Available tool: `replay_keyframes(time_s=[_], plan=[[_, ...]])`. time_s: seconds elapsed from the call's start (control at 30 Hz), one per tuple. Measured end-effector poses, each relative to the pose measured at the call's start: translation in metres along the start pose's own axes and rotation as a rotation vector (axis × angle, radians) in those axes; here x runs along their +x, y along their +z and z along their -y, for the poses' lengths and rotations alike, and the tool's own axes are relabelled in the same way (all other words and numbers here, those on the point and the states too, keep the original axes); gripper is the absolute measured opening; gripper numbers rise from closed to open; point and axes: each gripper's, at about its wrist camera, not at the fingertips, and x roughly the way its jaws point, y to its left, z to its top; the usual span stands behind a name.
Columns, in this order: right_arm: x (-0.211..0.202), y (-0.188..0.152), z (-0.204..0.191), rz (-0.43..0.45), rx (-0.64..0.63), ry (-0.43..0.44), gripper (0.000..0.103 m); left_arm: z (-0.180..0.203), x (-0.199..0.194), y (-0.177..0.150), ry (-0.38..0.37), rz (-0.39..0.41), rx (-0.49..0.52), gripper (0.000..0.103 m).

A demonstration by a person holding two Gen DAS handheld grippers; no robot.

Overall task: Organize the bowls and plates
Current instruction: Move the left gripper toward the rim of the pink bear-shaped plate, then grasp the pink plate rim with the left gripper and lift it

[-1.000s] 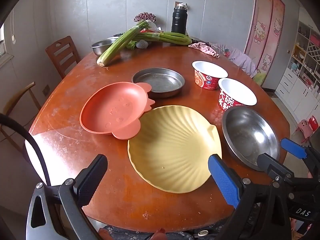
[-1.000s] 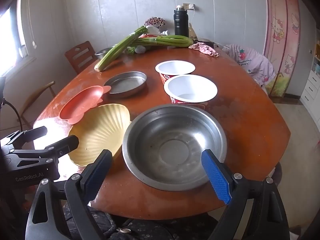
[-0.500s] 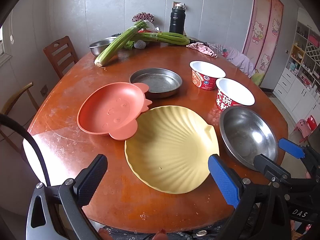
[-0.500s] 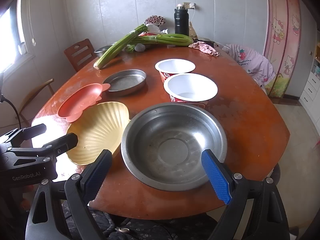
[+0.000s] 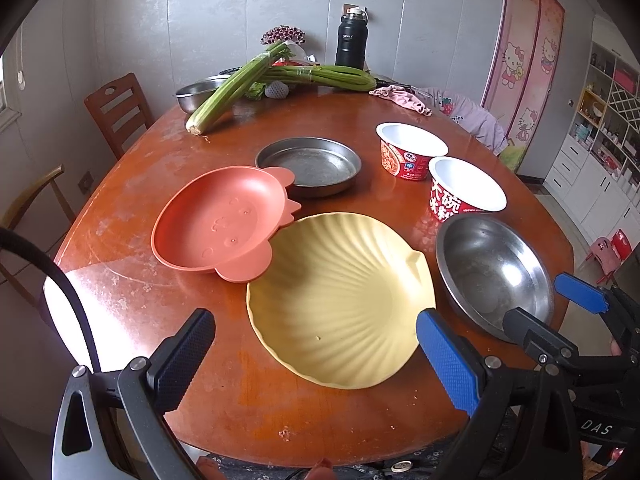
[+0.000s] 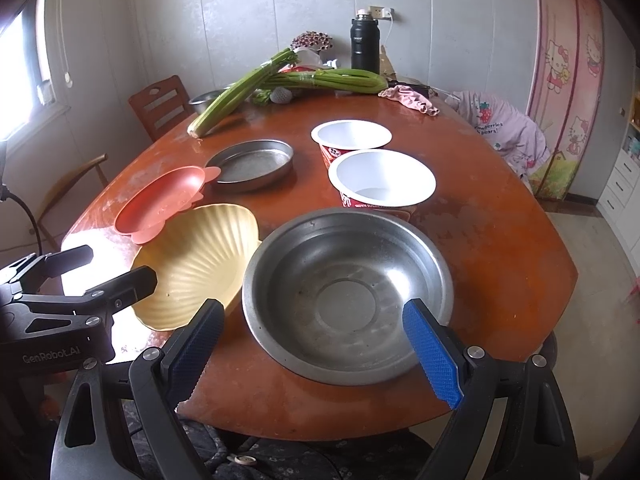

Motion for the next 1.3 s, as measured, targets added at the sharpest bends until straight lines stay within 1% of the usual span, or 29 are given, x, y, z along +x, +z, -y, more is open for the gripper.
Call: replay_keyframes(time_s=[0.57,0.9,1.1,1.3], plan=[[0.004,0.005,-0.003,-0.015,-0.017,-0.004,0.091,-0.001,0.001,0.004,-0.002,0.001,0.005,0.101],[0.008,0.011,-0.004,-0.019,-0.025,0.002,0.091,-0.006,0.006,0.008,0.002,-0.008,-0.011,0.101],[0.007,0.022,-0.008,0.001,-0.031,0.016,0.091,-0.016,0.007,0.013,0.008,-0.002,-0.035,0.101],[0.013,0.044,-0.025,-0.001,-0.072,0.055,0.091,-0.038,0.004,0.021,0.014,0.006,-0.076,0.101]])
